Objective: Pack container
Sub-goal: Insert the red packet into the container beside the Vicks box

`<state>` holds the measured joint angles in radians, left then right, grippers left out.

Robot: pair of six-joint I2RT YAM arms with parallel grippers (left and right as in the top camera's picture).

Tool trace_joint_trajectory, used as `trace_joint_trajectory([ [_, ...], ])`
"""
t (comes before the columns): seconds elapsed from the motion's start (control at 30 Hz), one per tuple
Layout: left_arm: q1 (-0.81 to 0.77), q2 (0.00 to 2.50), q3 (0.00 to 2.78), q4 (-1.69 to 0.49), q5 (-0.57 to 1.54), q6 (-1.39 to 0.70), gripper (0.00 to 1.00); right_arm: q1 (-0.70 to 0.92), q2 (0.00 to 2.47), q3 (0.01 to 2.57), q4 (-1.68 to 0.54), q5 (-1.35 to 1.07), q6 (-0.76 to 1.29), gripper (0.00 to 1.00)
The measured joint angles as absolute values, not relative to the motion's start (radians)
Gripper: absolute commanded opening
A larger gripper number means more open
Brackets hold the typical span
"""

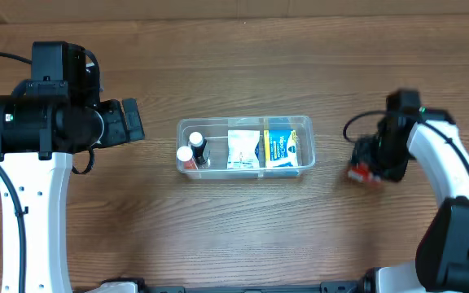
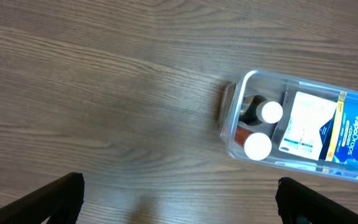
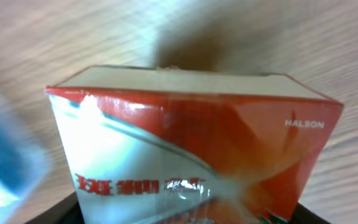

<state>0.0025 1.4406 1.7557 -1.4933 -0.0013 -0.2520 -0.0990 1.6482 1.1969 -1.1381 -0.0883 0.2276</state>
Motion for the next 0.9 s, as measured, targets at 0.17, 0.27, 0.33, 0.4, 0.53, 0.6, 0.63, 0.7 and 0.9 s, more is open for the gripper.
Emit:
trace_joint_trajectory([
  [0.17, 0.002, 1.441, 1.756, -1.493, -0.002, -0.252, 1.00, 0.204, 1.480, 1.481, -1.186, -0.166, 0.154, 0.68],
  [0.27, 0.002, 1.441, 1.756, -1.493, -0.002, -0.252, 1.00, 0.362, 1.521, 1.483, -1.166, -0.169, 0.170, 0.68],
  [0.33, 0.002, 1.441, 1.756, -1.493, -0.002, -0.252, 1.00, 0.406, 1.581, 1.483, -1.158, -0.168, 0.179, 0.68],
  [0.4, 0.002, 1.441, 1.756, -1.494, -0.002, -0.252, 1.00, 0.421, 1.665, 1.483, -1.152, -0.167, 0.195, 0.68],
  [0.53, 0.002, 1.441, 1.756, -1.494, -0.002, -0.252, 1.00, 0.420, 1.819, 1.483, -1.158, -0.157, 0.209, 0.68],
  [0.6, 0.002, 1.441, 1.756, -1.494, -0.002, -0.252, 1.00, 0.419, 1.856, 1.483, -1.160, -0.152, 0.210, 0.69],
  [0.63, 0.002, 1.441, 1.756, -1.493, -0.002, -0.252, 1.00, 0.420, 1.862, 1.483, -1.160, -0.141, 0.216, 0.74],
  [0.7, 0.002, 1.441, 1.756, -1.493, -0.002, -0.252, 1.00, 0.419, 1.862, 1.483, -1.159, -0.120, 0.228, 1.00],
  [0.9, 0.002, 1.441, 1.756, -1.494, -0.002, -0.252, 1.00, 0.419, 1.847, 1.533, -1.197, -0.080, 0.237, 1.00],
])
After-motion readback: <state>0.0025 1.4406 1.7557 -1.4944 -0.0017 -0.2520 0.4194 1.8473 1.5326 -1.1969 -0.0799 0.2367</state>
